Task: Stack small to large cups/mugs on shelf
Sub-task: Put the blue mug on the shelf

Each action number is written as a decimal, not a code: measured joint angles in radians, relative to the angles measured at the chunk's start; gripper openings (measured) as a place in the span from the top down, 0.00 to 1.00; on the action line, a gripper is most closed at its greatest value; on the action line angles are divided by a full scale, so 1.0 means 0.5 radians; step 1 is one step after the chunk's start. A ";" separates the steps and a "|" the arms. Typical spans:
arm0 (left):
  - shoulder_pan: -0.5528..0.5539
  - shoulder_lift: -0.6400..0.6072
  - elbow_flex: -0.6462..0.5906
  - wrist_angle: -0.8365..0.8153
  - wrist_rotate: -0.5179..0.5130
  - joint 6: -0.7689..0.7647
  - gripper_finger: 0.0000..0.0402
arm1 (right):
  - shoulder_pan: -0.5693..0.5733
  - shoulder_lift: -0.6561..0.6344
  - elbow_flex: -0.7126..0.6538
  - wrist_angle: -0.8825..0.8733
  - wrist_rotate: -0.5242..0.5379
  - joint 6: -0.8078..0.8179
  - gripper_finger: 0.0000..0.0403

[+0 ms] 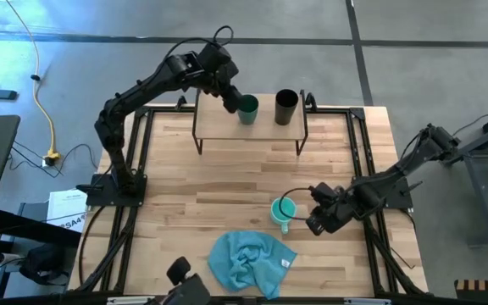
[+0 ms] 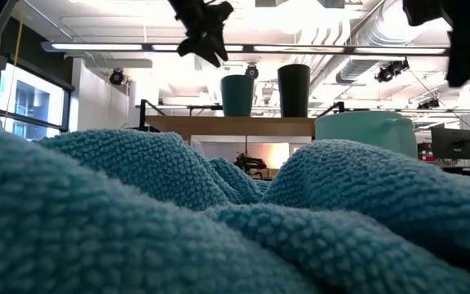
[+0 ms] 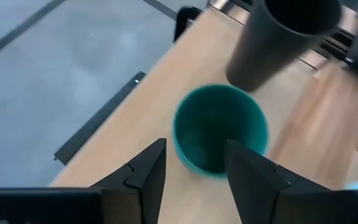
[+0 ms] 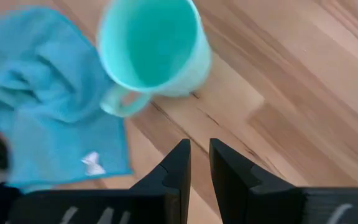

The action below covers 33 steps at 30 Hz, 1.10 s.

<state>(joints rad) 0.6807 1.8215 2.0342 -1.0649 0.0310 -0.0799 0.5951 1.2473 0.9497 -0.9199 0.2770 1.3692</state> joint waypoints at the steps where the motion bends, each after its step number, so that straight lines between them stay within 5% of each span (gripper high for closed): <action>1: 0.000 -0.018 0.000 -0.028 0.031 0.007 0.63 | 0.016 0.023 0.000 -0.005 0.003 0.002 0.88; 10: -0.092 -0.176 0.001 -0.296 0.367 0.092 0.63 | 0.154 0.221 0.000 -0.011 0.178 0.016 0.88; 24: -0.597 -0.477 0.001 -0.422 0.377 0.145 0.63 | 0.392 0.333 -0.077 -0.044 0.495 0.424 0.88; 33: -0.986 -0.618 0.001 -0.419 0.369 0.136 0.63 | 0.499 0.335 -0.586 0.874 0.685 0.584 0.88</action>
<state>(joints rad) 0.1879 1.5126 2.0346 -1.2744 0.2156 -0.0117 0.8446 1.4147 0.6567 -0.4828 0.6195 1.6610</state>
